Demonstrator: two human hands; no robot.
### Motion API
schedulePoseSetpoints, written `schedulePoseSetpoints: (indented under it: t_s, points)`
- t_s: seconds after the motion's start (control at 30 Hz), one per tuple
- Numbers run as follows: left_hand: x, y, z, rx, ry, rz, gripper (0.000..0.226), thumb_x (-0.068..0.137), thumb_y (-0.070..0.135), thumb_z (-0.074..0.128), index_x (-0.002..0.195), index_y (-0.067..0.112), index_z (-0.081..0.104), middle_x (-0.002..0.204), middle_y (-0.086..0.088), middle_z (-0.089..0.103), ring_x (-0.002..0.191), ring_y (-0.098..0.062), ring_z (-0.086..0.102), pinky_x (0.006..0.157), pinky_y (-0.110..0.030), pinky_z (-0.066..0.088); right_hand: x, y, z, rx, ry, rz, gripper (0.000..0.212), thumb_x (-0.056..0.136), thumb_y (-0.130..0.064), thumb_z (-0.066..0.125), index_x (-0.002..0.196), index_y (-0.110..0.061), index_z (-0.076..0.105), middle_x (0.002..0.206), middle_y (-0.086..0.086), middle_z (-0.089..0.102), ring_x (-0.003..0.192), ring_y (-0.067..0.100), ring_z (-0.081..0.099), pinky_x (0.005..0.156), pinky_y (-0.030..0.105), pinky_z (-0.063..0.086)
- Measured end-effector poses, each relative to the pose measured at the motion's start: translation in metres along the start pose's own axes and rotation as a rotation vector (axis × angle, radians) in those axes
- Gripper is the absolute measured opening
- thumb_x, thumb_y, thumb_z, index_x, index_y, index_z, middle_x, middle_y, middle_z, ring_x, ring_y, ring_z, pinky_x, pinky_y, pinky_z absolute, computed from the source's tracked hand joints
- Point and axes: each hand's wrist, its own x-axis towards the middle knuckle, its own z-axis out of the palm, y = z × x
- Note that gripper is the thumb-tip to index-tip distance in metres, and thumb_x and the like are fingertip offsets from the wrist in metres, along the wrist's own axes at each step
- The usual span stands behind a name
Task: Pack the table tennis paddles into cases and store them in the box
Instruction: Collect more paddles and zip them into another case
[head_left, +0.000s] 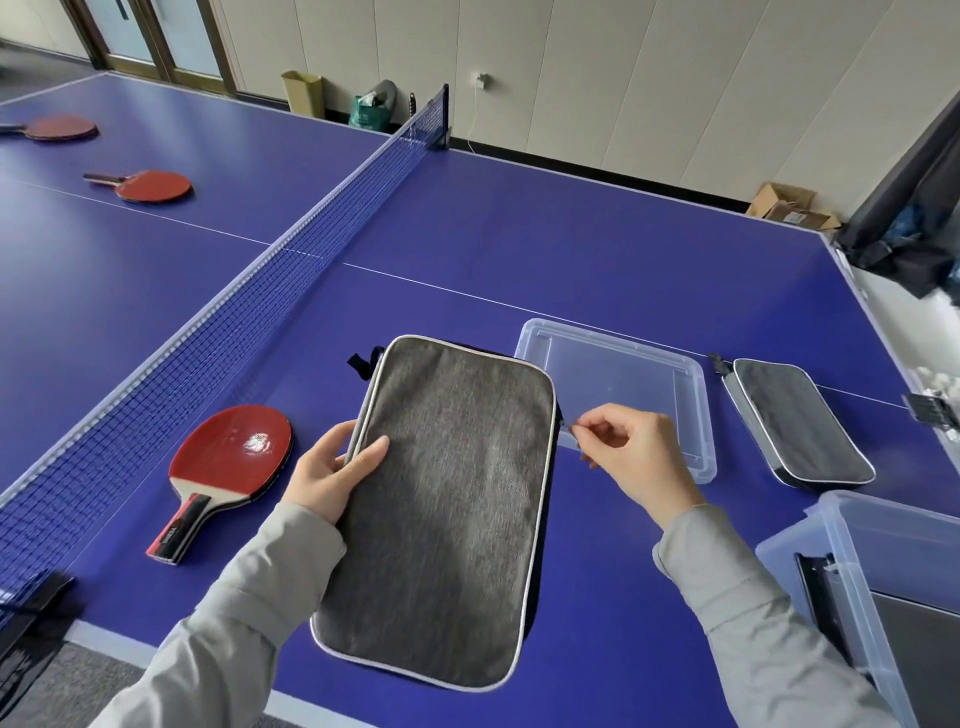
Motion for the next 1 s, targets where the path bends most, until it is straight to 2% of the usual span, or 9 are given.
schedulePoseSetpoints:
  t_s: [0.1, 0.23, 0.43, 0.53, 0.63, 0.77, 0.87, 1.0]
  points:
    - [0.002, 0.002, 0.007, -0.002, 0.043, -0.01, 0.012, 0.084, 0.017, 0.065, 0.097, 0.018, 0.066, 0.068, -0.004, 0.07, 0.057, -0.015, 0.065, 0.056, -0.025, 0.056, -0.007, 0.0, 0.001, -0.089, -0.002, -0.139, 0.008, 0.079, 0.001, 0.068, 0.074, -0.005, 0.069, 0.063, 0.001, 0.065, 0.057, 0.015, 0.06, 0.06, 0.026, 0.052]
    - [0.005, 0.003, 0.012, -0.011, 0.104, -0.01, 0.015, 0.084, 0.021, 0.067, 0.098, 0.017, 0.066, 0.073, -0.004, 0.069, 0.059, -0.014, 0.064, 0.055, -0.022, 0.054, -0.021, 0.002, 0.009, -0.152, 0.014, -0.253, 0.01, 0.077, 0.005, 0.068, 0.073, -0.004, 0.066, 0.065, -0.001, 0.062, 0.056, 0.015, 0.056, 0.059, 0.021, 0.047]
    - [0.016, -0.005, 0.014, -0.041, 0.259, -0.004, 0.023, 0.08, 0.029, 0.072, 0.099, 0.019, 0.064, 0.072, -0.002, 0.065, 0.061, -0.017, 0.061, 0.063, -0.029, 0.051, -0.044, 0.011, 0.015, -0.167, 0.027, -0.273, 0.014, 0.075, 0.006, 0.068, 0.074, -0.007, 0.064, 0.065, -0.008, 0.057, 0.06, 0.007, 0.051, 0.057, 0.01, 0.041]
    - [0.023, -0.007, 0.015, -0.079, 0.378, -0.007, 0.024, 0.078, 0.032, 0.074, 0.096, 0.021, 0.062, 0.067, 0.003, 0.063, 0.057, -0.013, 0.06, 0.064, -0.031, 0.051, -0.057, 0.016, 0.017, -0.175, 0.052, -0.26, 0.015, 0.074, 0.006, 0.07, 0.073, -0.007, 0.064, 0.064, -0.005, 0.059, 0.057, 0.01, 0.051, 0.054, 0.02, 0.044]
    - [0.026, -0.012, 0.019, -0.114, 0.453, -0.009, 0.033, 0.078, 0.032, 0.074, 0.104, 0.017, 0.059, 0.073, 0.001, 0.062, 0.066, -0.017, 0.06, 0.074, -0.034, 0.051, -0.074, 0.02, 0.022, -0.158, 0.089, -0.216, 0.016, 0.072, 0.007, 0.071, 0.072, -0.007, 0.063, 0.063, -0.003, 0.059, 0.053, 0.013, 0.051, 0.053, 0.028, 0.045]
    - [0.025, -0.018, 0.03, -0.137, 0.596, -0.022, 0.028, 0.081, 0.028, 0.071, 0.101, 0.017, 0.056, 0.073, 0.004, 0.056, 0.069, -0.015, 0.056, 0.074, -0.029, 0.046, -0.1, 0.017, 0.038, -0.115, 0.12, -0.171, 0.019, 0.072, 0.007, 0.07, 0.07, -0.01, 0.061, 0.062, -0.005, 0.056, 0.052, 0.011, 0.049, 0.052, 0.028, 0.044]
    - [0.02, -0.022, 0.042, -0.143, 0.698, -0.048, 0.029, 0.082, 0.028, 0.07, 0.104, 0.016, 0.055, 0.088, -0.003, 0.057, 0.082, -0.019, 0.054, 0.08, -0.027, 0.043, -0.117, 0.011, 0.052, -0.052, 0.123, -0.134, 0.018, 0.075, 0.003, 0.069, 0.071, -0.013, 0.062, 0.063, -0.008, 0.057, 0.052, 0.009, 0.049, 0.052, 0.027, 0.045]
    - [0.015, -0.023, 0.061, -0.193, 0.842, -0.084, 0.038, 0.084, 0.027, 0.068, 0.114, 0.009, 0.053, 0.099, -0.004, 0.051, 0.087, -0.015, 0.049, 0.073, -0.017, 0.034, -0.133, -0.005, 0.072, 0.061, 0.094, -0.106, 0.01, 0.079, -0.008, 0.066, 0.073, -0.015, 0.062, 0.064, -0.009, 0.058, 0.054, 0.006, 0.049, 0.052, 0.024, 0.045]
